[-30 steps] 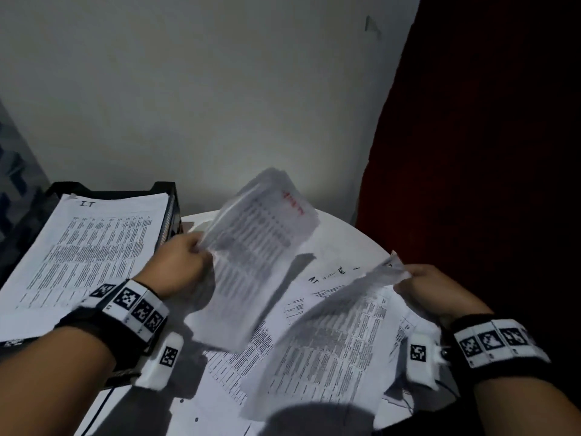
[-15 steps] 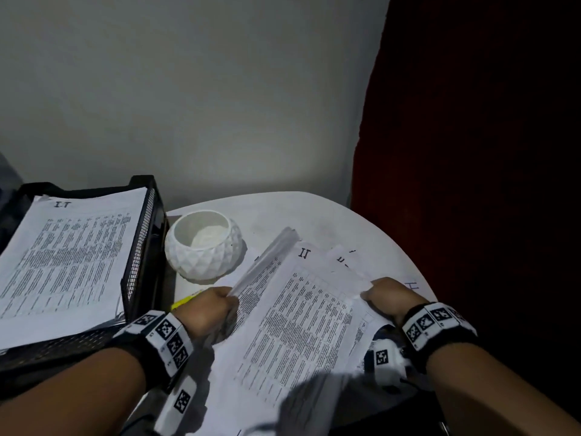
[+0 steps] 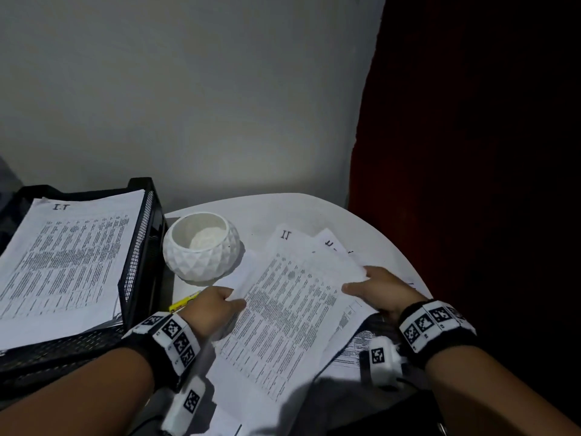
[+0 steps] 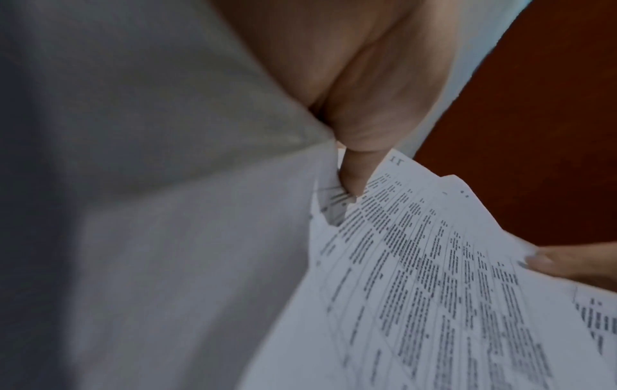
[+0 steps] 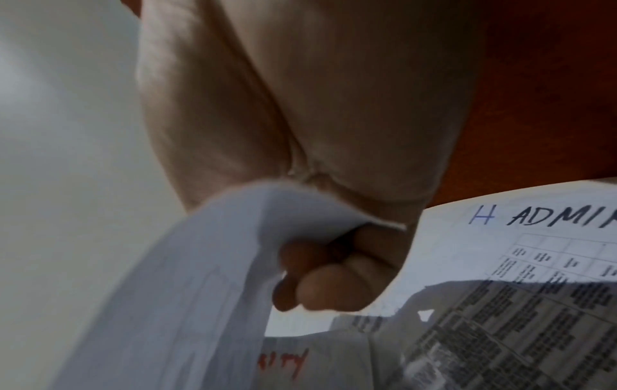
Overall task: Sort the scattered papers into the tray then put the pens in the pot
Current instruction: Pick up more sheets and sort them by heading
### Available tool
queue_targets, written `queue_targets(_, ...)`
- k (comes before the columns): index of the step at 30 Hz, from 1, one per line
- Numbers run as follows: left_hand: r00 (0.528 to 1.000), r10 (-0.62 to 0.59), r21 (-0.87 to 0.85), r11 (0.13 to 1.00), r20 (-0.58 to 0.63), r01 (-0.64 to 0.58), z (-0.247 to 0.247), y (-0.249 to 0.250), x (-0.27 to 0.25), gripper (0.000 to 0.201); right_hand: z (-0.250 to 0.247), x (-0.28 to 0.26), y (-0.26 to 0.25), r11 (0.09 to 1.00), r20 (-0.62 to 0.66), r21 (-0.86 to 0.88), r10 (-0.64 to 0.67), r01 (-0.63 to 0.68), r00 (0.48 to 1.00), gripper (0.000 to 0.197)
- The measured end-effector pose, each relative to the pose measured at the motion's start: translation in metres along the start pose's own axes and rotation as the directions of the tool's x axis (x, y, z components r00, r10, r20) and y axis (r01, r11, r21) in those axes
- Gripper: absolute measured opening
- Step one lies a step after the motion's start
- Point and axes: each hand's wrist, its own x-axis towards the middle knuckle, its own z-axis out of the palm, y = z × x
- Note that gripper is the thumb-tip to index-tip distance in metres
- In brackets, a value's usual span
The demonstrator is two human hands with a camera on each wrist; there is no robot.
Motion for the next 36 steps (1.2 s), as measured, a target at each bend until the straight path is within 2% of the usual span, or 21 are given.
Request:
queue_targets(2,0.999,-0.034,-0.095,0.995,-0.036,0.030,-0.006,0.006,-0.002,0.029,-0.005,0.000,-0.005,0.949,-0.030,0.314,0.001,0.009,1.000,0.042)
queue_targets(4,0.996,-0.039,-0.222,0.975,-0.080,0.020,-0.013,0.011,-0.004,0.024,-0.008,-0.002,-0.013,0.805,-0.063,0.591,0.001,0.037,0.998,0.047)
queue_targets(6,0.997,-0.011,-0.366,0.930,-0.081,-0.019,-0.015,0.016,-0.003,0.019,-0.007,-0.004,-0.017,0.661,-0.067,0.749,0.015,0.040,0.998,0.051)
queue_targets(7,0.996,-0.002,-0.414,0.910,-0.086,-0.033,-0.015,0.020,-0.003,0.018,-0.003,-0.005,-0.016,0.616,-0.041,0.787,0.024,0.018,0.999,0.050)
queue_targets(9,0.997,0.038,-0.496,0.866,-0.071,-0.068,-0.015,0.028,-0.008,0.016,0.007,-0.012,-0.018,0.602,-0.012,0.799,0.008,0.005,1.000,0.031)
queue_targets(12,0.995,0.087,-0.560,0.822,-0.056,-0.103,-0.016,0.037,-0.009,0.022,0.022,-0.020,-0.019,0.604,-0.061,0.795,-0.009,0.054,0.998,0.010)
queue_targets(13,0.993,0.102,-0.567,0.816,-0.056,-0.115,-0.017,0.038,-0.011,0.024,0.026,-0.022,-0.020,0.622,-0.078,0.780,-0.007,0.066,0.997,0.010)
queue_targets(16,0.990,0.132,-0.565,0.815,-0.040,-0.131,-0.020,0.040,-0.013,0.025,0.039,-0.025,-0.024,0.687,-0.111,0.722,0.006,0.077,0.994,0.026)
queue_targets(19,0.987,0.155,-0.542,0.827,-0.038,-0.151,-0.023,0.040,-0.016,0.025,0.035,-0.025,-0.033,0.653,-0.199,0.743,0.008,0.146,0.980,0.021)
queue_targets(22,0.985,0.139,-0.521,0.836,-0.103,-0.173,-0.029,0.039,-0.017,0.021,0.018,-0.025,-0.043,0.623,-0.292,0.745,-0.014,0.237,0.956,0.018)
queue_targets(24,0.978,0.111,-0.476,0.860,-0.179,-0.185,-0.034,0.040,-0.016,0.019,0.002,-0.023,-0.043,0.627,-0.398,0.704,-0.041,0.334,0.917,0.021)
queue_targets(27,0.938,0.064,-0.347,0.919,-0.341,-0.189,-0.044,0.035,-0.010,0.020,-0.026,-0.032,-0.050,0.671,-0.603,0.541,-0.111,0.507,0.790,0.027)
queue_targets(29,0.905,0.065,-0.283,0.938,-0.420,-0.199,-0.051,0.031,-0.006,0.025,-0.045,-0.042,-0.056,0.695,-0.671,0.427,-0.185,0.578,0.718,0.027)
queue_targets(30,0.887,0.070,-0.244,0.949,-0.455,-0.201,-0.053,0.030,-0.004,0.027,-0.054,-0.045,-0.058,0.696,-0.684,0.401,-0.205,0.596,0.700,0.028)
queue_targets(33,0.821,0.100,-0.100,0.977,-0.562,-0.188,-0.058,0.033,-0.005,0.021,-0.075,-0.049,-0.057,0.667,-0.657,0.449,-0.204,0.595,0.725,0.031)
queue_targets(36,0.792,0.167,0.002,0.979,-0.587,-0.205,-0.056,0.040,-0.013,0.020,-0.083,-0.052,-0.058,0.633,-0.594,0.543,-0.175,0.552,0.785,0.032)
